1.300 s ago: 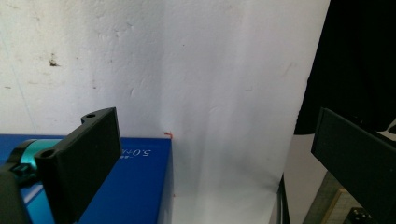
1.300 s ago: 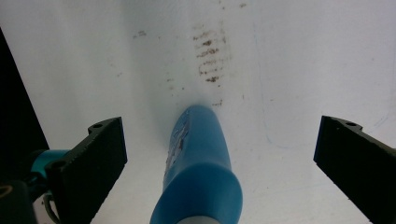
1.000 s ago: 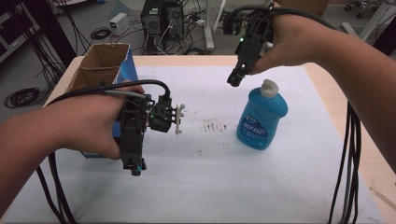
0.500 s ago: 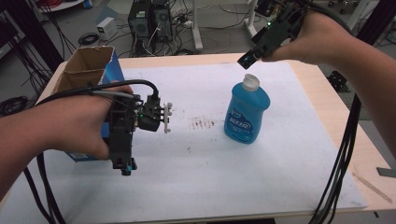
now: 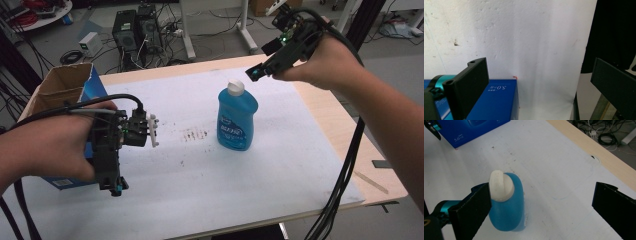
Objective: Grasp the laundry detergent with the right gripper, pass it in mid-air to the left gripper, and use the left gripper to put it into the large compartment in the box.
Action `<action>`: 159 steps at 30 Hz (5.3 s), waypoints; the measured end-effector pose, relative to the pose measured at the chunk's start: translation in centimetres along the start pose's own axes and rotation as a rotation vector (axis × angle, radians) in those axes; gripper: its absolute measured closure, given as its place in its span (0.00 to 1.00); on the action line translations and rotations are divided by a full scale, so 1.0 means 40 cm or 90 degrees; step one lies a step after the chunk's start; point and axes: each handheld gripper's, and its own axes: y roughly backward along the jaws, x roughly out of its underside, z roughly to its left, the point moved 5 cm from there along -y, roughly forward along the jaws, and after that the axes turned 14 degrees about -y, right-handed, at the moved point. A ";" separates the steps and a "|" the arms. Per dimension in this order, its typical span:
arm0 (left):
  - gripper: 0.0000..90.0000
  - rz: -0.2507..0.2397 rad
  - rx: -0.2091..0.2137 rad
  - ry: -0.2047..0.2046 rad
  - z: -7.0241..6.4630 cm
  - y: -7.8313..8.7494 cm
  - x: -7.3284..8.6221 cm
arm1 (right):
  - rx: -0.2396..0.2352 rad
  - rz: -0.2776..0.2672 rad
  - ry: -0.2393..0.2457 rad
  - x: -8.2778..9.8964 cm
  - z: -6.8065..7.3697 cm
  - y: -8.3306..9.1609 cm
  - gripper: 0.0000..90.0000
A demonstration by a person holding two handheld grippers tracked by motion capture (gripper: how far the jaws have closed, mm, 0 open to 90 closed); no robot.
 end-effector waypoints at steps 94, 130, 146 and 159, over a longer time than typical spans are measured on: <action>0.02 -0.019 -0.007 0.016 0.016 -0.016 0.028 | -0.086 -0.199 -0.107 0.277 0.021 -0.304 0.17; 0.02 -0.016 -0.006 0.015 0.022 -0.017 0.032 | -0.097 -0.205 -0.080 0.278 0.027 -0.306 0.39; 0.02 -0.017 -0.008 0.020 0.022 -0.016 0.035 | -0.076 -0.211 -0.026 0.278 0.034 -0.295 0.51; 0.02 -0.024 -0.013 0.027 0.020 -0.001 0.036 | -0.110 -0.203 0.017 0.258 0.087 -0.242 0.51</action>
